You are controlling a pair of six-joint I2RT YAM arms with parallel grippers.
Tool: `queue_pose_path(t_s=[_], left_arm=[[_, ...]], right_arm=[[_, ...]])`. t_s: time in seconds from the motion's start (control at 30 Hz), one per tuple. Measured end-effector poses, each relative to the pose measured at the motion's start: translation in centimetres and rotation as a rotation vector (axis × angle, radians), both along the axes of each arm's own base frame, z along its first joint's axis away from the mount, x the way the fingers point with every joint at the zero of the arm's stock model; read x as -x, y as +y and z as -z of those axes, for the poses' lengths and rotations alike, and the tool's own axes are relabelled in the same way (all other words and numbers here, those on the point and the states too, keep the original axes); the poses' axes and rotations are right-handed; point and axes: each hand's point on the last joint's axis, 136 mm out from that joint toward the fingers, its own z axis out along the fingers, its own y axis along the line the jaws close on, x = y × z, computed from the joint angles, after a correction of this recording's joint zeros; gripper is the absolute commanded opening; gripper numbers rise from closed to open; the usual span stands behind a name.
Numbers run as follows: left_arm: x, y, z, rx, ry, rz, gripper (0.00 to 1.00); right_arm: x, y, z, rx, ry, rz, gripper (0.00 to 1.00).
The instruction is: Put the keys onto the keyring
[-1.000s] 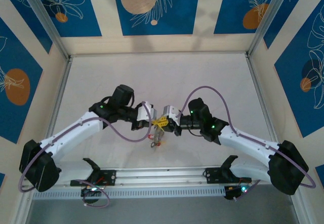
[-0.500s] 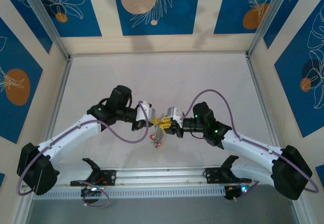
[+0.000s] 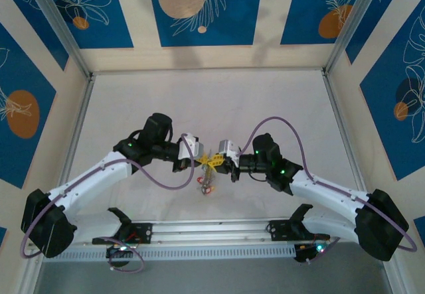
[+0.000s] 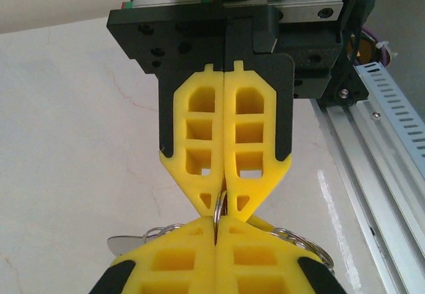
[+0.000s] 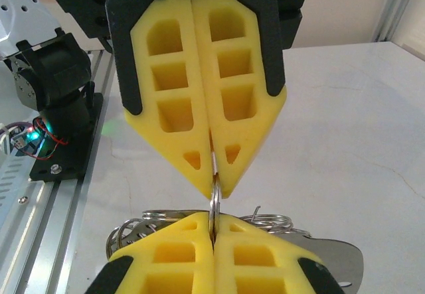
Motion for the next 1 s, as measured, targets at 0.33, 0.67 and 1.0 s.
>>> queue_pose_path(t_s=[0.33,0.67,1.0], left_arm=[[-0.5,0.1,0.7,-0.053,-0.004,-0.013,0.0],[-0.1,-0.3,1.4,-0.084,0.082,0.035,0.18],[0.1,-0.3,1.2,-0.081,0.091,0.043,0.09]], right_arm=[[-0.2,-0.8,-0.4,0.005,-0.005,0.027,0.0],[-0.1,-0.7,0.3,0.031,0.025,0.011,0.0],[0.0,0.3,0.8,0.051,0.036,-0.016,0.0]])
